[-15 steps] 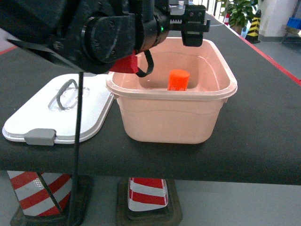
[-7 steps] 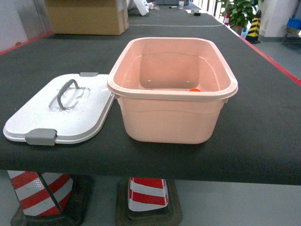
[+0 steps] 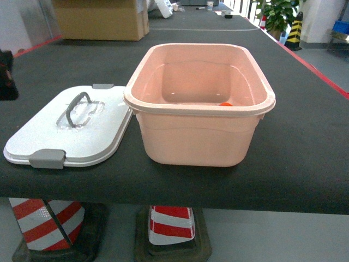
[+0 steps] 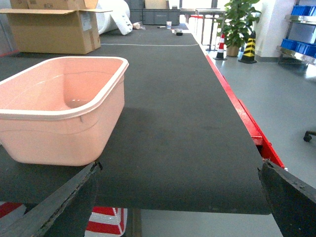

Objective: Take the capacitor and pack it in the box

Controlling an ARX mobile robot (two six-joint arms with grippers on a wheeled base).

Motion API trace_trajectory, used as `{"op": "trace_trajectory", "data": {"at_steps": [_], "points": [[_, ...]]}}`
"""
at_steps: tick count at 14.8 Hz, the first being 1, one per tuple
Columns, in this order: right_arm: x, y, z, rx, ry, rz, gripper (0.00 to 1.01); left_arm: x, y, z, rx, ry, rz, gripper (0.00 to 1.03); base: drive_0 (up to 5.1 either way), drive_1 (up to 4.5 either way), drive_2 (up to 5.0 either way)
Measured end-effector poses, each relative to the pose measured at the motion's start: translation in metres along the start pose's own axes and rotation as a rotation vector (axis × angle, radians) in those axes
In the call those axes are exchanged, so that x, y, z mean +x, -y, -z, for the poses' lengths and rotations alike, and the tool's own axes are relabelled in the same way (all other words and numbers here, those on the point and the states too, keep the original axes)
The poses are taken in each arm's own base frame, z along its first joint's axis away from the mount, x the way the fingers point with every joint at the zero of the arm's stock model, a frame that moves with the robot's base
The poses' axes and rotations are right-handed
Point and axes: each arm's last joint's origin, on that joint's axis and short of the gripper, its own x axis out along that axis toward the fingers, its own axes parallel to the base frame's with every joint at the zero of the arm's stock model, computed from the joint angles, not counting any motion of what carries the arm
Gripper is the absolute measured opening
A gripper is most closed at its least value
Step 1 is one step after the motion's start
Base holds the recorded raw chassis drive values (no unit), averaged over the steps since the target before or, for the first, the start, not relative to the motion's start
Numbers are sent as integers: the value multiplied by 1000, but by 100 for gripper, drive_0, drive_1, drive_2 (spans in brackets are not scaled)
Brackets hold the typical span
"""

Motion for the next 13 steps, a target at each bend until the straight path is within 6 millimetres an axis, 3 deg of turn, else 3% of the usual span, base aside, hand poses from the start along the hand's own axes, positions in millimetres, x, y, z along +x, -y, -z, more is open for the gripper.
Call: {"op": "trace_trajectory", "data": {"at_steps": [1, 6, 9, 13], "points": [[0, 0, 0, 0, 0, 0, 98, 28, -1, 20, -2, -81, 24, 98, 0, 0, 0], [0, 0, 0, 0, 0, 0, 98, 55, -1, 30, -14, -110, 35, 98, 0, 0, 0], [0, 0, 0, 0, 0, 0, 98, 103, 5, 44, -22, -146, 83, 98, 0, 0, 0], [0, 0, 0, 0, 0, 0, 98, 150, 25, 76, -12, -224, 123, 98, 0, 0, 0]]}}
